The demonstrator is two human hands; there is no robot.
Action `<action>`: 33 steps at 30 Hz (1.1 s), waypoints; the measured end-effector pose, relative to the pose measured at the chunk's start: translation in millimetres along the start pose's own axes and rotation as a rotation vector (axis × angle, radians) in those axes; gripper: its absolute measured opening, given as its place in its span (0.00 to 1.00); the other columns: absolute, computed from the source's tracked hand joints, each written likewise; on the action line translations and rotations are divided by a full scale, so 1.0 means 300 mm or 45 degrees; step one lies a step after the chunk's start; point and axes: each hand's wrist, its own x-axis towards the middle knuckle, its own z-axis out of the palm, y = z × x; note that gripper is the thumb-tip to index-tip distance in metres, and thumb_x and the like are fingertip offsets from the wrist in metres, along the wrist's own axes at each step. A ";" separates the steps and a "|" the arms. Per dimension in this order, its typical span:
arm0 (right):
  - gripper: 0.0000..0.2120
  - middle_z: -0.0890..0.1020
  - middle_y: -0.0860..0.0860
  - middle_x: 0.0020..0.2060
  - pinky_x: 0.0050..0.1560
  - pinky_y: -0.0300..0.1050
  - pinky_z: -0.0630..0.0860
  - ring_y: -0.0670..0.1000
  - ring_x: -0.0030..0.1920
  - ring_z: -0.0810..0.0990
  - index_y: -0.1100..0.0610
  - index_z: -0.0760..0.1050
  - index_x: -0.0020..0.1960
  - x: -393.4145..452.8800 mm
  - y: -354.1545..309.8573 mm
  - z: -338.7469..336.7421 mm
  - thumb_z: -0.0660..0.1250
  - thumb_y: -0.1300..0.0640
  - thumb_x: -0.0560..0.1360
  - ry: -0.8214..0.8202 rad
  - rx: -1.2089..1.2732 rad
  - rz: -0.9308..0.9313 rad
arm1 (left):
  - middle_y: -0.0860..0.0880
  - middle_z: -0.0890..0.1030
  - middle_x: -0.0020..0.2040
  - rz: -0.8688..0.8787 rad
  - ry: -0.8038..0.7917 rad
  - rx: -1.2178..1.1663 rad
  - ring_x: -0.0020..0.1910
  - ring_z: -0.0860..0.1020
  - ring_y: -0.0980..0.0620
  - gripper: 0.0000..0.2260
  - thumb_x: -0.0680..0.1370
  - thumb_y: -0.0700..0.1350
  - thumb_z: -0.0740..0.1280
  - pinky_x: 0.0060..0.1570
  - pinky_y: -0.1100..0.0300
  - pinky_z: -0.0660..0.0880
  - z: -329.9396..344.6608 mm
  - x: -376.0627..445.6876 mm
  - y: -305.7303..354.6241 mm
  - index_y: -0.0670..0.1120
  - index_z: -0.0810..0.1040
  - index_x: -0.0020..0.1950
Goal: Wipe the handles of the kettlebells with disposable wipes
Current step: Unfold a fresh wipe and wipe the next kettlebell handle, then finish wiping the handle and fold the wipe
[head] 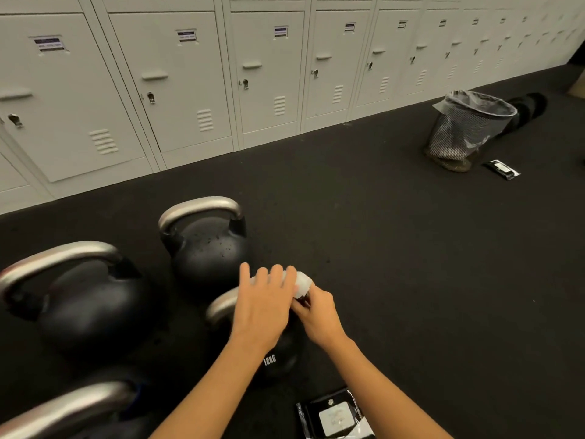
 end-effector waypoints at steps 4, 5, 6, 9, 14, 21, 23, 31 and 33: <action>0.02 0.81 0.52 0.37 0.42 0.51 0.79 0.49 0.38 0.80 0.64 0.78 0.44 0.001 0.016 -0.011 0.67 0.66 0.75 -0.002 -0.063 0.120 | 0.41 0.72 0.62 0.076 -0.158 0.204 0.61 0.71 0.39 0.15 0.81 0.44 0.57 0.70 0.36 0.53 -0.006 0.079 0.107 0.41 0.67 0.67; 0.03 0.80 0.50 0.36 0.40 0.48 0.79 0.47 0.36 0.79 0.63 0.77 0.42 0.000 0.016 -0.014 0.67 0.66 0.75 -0.005 -0.079 0.131 | 0.41 0.73 0.61 0.094 -0.161 0.237 0.62 0.71 0.39 0.14 0.81 0.44 0.57 0.71 0.36 0.52 0.001 0.086 0.115 0.41 0.68 0.66; 0.06 0.79 0.47 0.35 0.38 0.43 0.79 0.45 0.36 0.78 0.60 0.77 0.41 -0.003 0.014 -0.015 0.67 0.66 0.75 -0.004 -0.074 0.138 | 0.41 0.73 0.61 0.114 -0.144 0.259 0.62 0.71 0.38 0.14 0.81 0.44 0.57 0.71 0.35 0.51 0.006 0.086 0.112 0.41 0.68 0.65; 0.06 0.82 0.47 0.41 0.42 0.36 0.79 0.46 0.43 0.82 0.53 0.77 0.45 -0.007 0.019 -0.006 0.70 0.63 0.75 0.012 0.086 0.129 | 0.40 0.71 0.64 0.180 -0.038 0.273 0.64 0.70 0.38 0.17 0.80 0.42 0.59 0.71 0.34 0.48 0.025 0.058 0.067 0.41 0.65 0.69; 0.11 0.84 0.44 0.47 0.51 0.39 0.79 0.44 0.50 0.83 0.52 0.78 0.55 -0.007 0.025 0.001 0.72 0.57 0.74 -0.004 0.154 0.048 | 0.40 0.68 0.67 0.175 0.020 0.144 0.66 0.69 0.37 0.24 0.80 0.41 0.58 0.72 0.37 0.47 0.019 0.021 0.009 0.43 0.55 0.75; 0.14 0.82 0.41 0.48 0.51 0.35 0.76 0.40 0.50 0.81 0.46 0.75 0.57 -0.012 0.008 -0.008 0.72 0.57 0.74 -0.030 0.157 0.027 | 0.45 0.76 0.61 0.044 0.106 -0.002 0.57 0.77 0.44 0.25 0.79 0.48 0.63 0.68 0.40 0.63 0.032 -0.050 -0.069 0.48 0.61 0.75; 0.11 0.82 0.43 0.47 0.51 0.38 0.76 0.41 0.49 0.81 0.47 0.76 0.53 -0.013 0.000 -0.009 0.72 0.57 0.74 -0.025 0.130 0.034 | 0.47 0.80 0.56 0.026 0.186 -0.039 0.51 0.80 0.45 0.23 0.78 0.52 0.64 0.63 0.41 0.69 0.049 -0.064 -0.096 0.48 0.67 0.72; 0.17 0.83 0.47 0.52 0.58 0.53 0.78 0.48 0.54 0.81 0.50 0.77 0.59 -0.003 -0.035 -0.030 0.70 0.44 0.73 -0.124 -0.185 0.210 | 0.46 0.80 0.52 -0.064 0.145 0.105 0.49 0.79 0.43 0.28 0.75 0.52 0.70 0.59 0.40 0.70 0.055 -0.133 -0.181 0.47 0.68 0.73; 0.21 0.82 0.50 0.56 0.58 0.53 0.77 0.52 0.56 0.80 0.50 0.74 0.63 -0.002 -0.069 -0.052 0.68 0.42 0.74 -0.222 -0.442 0.299 | 0.46 0.81 0.51 -0.112 0.064 0.128 0.50 0.79 0.43 0.30 0.73 0.50 0.73 0.60 0.40 0.69 0.038 -0.154 -0.196 0.47 0.68 0.73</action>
